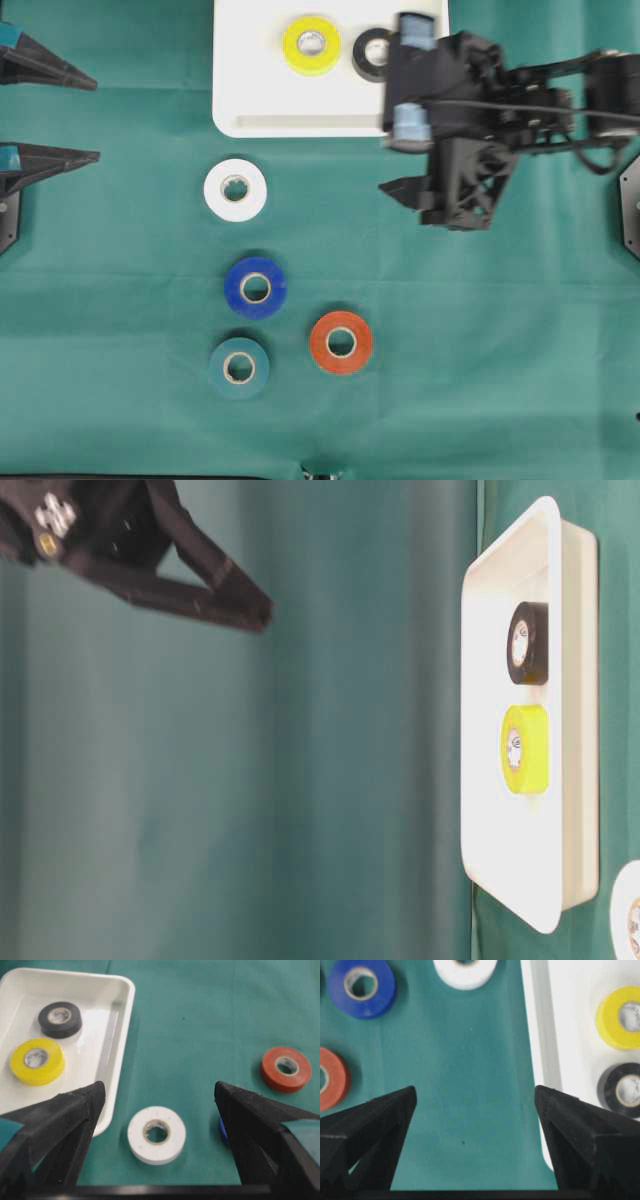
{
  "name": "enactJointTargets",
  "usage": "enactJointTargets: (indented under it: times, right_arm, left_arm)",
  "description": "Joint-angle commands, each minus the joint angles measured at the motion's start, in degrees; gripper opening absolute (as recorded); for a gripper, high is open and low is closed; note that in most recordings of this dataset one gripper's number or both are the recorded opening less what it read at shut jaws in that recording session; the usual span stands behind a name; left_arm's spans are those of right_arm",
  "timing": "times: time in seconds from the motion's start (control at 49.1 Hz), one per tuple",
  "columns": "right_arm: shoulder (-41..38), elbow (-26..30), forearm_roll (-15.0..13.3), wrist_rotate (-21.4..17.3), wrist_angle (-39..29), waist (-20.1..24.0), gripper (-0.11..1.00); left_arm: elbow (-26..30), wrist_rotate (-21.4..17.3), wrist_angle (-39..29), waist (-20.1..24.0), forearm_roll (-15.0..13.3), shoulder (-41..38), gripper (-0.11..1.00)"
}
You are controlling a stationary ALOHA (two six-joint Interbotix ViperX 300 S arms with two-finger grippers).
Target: Pick up the tape from a random location and place it into the white case.
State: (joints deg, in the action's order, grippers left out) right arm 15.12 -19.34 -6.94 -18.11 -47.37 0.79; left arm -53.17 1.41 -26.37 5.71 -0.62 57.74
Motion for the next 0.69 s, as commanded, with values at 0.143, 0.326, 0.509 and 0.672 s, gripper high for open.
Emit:
enactJointTargets:
  times: [0.143,0.326,0.509,0.672]
  right_arm:
    - [12.2,-7.1,-0.1,-0.1,5.8,0.2,0.9]
    - [22.6,-13.9,-0.1,-0.1,9.2,0.2,0.9]
    - [31.7,-20.0,-0.1,-0.1,10.3,0.2,0.9]
    - [38.4,-25.5,-0.1,-0.2,10.3,0.2,0.9]
  left_arm:
    - [0.8,0.1,0.3,0.4,0.0,-0.2,0.99]
    - [0.8,0.1,0.4,0.5,-0.1,-0.1,0.99]
    - [0.8,0.1,0.4,0.5,0.0,-0.1,0.99]
    - [0.8,0.1,0.4,0.5,0.0,-0.1,0.99]
